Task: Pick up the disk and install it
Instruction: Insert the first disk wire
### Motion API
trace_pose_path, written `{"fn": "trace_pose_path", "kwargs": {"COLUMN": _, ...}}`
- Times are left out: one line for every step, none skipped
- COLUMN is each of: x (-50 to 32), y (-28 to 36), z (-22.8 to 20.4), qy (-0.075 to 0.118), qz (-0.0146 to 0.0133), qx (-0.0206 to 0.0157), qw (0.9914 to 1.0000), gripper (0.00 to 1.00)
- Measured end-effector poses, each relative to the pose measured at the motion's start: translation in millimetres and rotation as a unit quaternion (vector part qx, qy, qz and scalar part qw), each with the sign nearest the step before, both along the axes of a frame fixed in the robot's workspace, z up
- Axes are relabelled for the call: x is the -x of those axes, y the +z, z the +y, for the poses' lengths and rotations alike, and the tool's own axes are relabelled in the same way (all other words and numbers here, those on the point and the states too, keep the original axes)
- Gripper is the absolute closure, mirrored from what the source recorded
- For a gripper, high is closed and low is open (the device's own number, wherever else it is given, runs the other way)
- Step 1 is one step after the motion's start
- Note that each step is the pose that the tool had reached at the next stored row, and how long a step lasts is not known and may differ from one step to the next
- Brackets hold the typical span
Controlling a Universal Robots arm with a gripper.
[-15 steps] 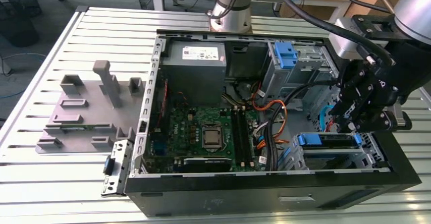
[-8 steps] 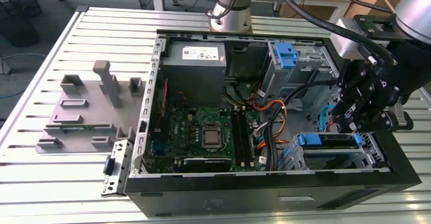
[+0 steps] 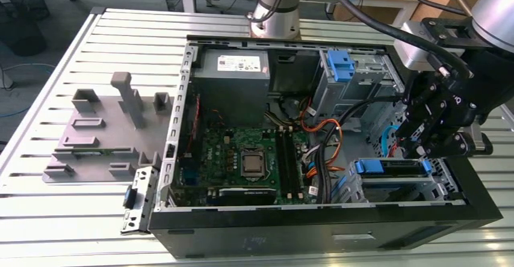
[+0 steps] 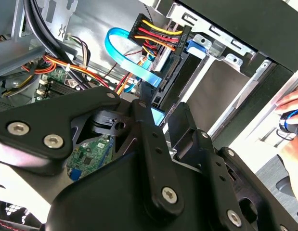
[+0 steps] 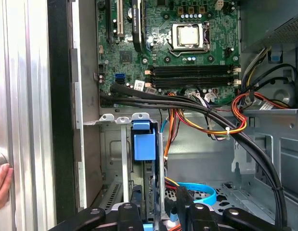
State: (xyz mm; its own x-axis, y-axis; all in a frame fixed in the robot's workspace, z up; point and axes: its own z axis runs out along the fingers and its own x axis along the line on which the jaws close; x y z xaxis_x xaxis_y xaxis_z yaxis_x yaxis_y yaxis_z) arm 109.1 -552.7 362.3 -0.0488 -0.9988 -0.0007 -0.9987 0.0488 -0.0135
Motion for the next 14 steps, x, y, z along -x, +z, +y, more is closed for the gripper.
{"fn": "trace_pose_path", "kwargs": {"x": 0.0, "y": -0.5, "z": 0.0, "qy": 0.0, "qz": 0.0, "qx": -0.0001, "qw": 1.0, "gripper": 0.58}}
{"fn": "trace_pose_path", "kwargs": {"x": 0.0, "y": -1.7, "z": -0.1, "qy": 0.0, "qz": 0.0, "qx": -0.0002, "qw": 1.0, "gripper": 0.58}}
{"fn": "trace_pose_path", "kwargs": {"x": 0.0, "y": -2.2, "z": 0.0, "qy": 0.0, "qz": 0.0, "qx": 0.0, "qw": 1.0, "gripper": 0.58}}
{"fn": "trace_pose_path", "kwargs": {"x": 0.0, "y": -2.2, "z": 0.0, "qy": 0.0, "qz": 0.0, "qx": 0.0, "qw": 1.0, "gripper": 0.58}}
{"fn": "trace_pose_path", "kwargs": {"x": 0.0, "y": -2.2, "z": 0.0, "qy": 0.0, "qz": 0.0, "qx": 0.0001, "qw": 1.0, "gripper": 0.58}}
{"fn": "trace_pose_path", "kwargs": {"x": 0.0, "y": -2.2, "z": 0.0, "qy": 0.0, "qz": 0.0, "qx": 0.0, "qw": 1.0, "gripper": 0.58}}
{"fn": "trace_pose_path", "kwargs": {"x": 0.0, "y": -2.2, "z": 0.0, "qy": 0.0, "qz": 0.0, "qx": 0.0, "qw": 1.0, "gripper": 0.58}}
{"fn": "trace_pose_path", "kwargs": {"x": 0.0, "y": -2.3, "z": 0.0, "qy": 0.0, "qz": 0.0, "qx": 0.0, "qw": 1.0, "gripper": 0.58}}
{"fn": "trace_pose_path", "kwargs": {"x": 0.0, "y": -2.3, "z": 0.0, "qy": 0.0, "qz": 0.0, "qx": 0.0, "qw": 1.0, "gripper": 0.58}}
{"fn": "trace_pose_path", "kwargs": {"x": 0.0, "y": -2.3, "z": 0.0, "qy": 0.0, "qz": 0.0, "qx": 0.0, "qw": 1.0, "gripper": 0.58}}
{"fn": "trace_pose_path", "kwargs": {"x": 0.0, "y": -2.3, "z": 0.0, "qy": 0.0, "qz": 0.0, "qx": 0.0, "qw": 1.0, "gripper": 0.58}}
{"fn": "trace_pose_path", "kwargs": {"x": -0.5, "y": -2.3, "z": 0.1, "qy": 0.0, "qz": 0.0, "qx": 0.0, "qw": 1.0, "gripper": 0.58}}
{"fn": "trace_pose_path", "kwargs": {"x": -1.4, "y": -2.3, "z": 0.1, "qy": 0.0, "qz": 0.0, "qx": 0.0, "qw": 1.0, "gripper": 0.58}}
{"fn": "trace_pose_path", "kwargs": {"x": -2.6, "y": -2.4, "z": 0.1, "qy": 0.0, "qz": 0.0, "qx": 0.0, "qw": 1.0, "gripper": 0.58}}
